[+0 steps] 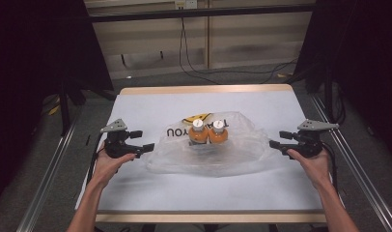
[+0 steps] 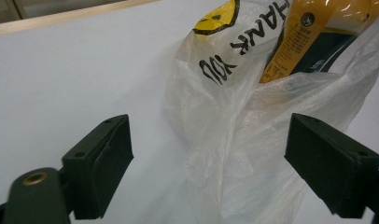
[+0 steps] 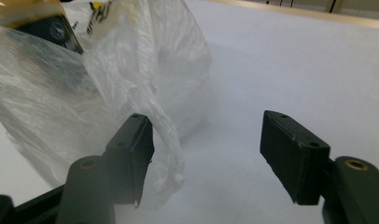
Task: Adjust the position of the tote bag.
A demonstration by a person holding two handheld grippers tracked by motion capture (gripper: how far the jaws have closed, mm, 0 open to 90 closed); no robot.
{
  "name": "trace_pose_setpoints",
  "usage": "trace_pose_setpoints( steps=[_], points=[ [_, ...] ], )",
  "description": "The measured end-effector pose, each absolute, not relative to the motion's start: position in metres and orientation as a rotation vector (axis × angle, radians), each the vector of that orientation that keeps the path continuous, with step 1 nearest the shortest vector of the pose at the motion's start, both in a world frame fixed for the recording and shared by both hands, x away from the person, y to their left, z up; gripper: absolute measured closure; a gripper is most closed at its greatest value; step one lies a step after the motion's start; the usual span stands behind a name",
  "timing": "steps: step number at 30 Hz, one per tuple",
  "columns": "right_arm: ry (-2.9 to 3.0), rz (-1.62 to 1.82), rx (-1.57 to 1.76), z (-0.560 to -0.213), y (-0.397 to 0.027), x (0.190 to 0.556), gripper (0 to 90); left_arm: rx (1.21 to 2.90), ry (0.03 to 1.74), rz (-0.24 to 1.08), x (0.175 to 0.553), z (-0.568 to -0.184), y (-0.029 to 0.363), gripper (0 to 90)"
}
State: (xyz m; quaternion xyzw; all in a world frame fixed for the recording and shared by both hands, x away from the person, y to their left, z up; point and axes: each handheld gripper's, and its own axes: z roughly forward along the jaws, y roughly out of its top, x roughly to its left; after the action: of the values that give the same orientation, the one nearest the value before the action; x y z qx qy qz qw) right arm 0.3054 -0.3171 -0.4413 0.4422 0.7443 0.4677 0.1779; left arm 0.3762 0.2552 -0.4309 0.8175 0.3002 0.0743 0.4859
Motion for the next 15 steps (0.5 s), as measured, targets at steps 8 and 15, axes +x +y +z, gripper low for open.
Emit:
trace_pose_setpoints(
  steps=[8, 15],
  points=[
    [2.052, 1.384, 1.173, -0.406, -0.314, 0.297, 36.6, 2.016, 0.625, 0.155, 0.365, -0.415, 0.232, 38.3],
    [2.035, 1.457, 1.118, -0.388, -0.312, 0.290, 36.4, 2.055, 0.562, 0.167, 0.360, -0.412, 0.218, 52.1]
  ],
)
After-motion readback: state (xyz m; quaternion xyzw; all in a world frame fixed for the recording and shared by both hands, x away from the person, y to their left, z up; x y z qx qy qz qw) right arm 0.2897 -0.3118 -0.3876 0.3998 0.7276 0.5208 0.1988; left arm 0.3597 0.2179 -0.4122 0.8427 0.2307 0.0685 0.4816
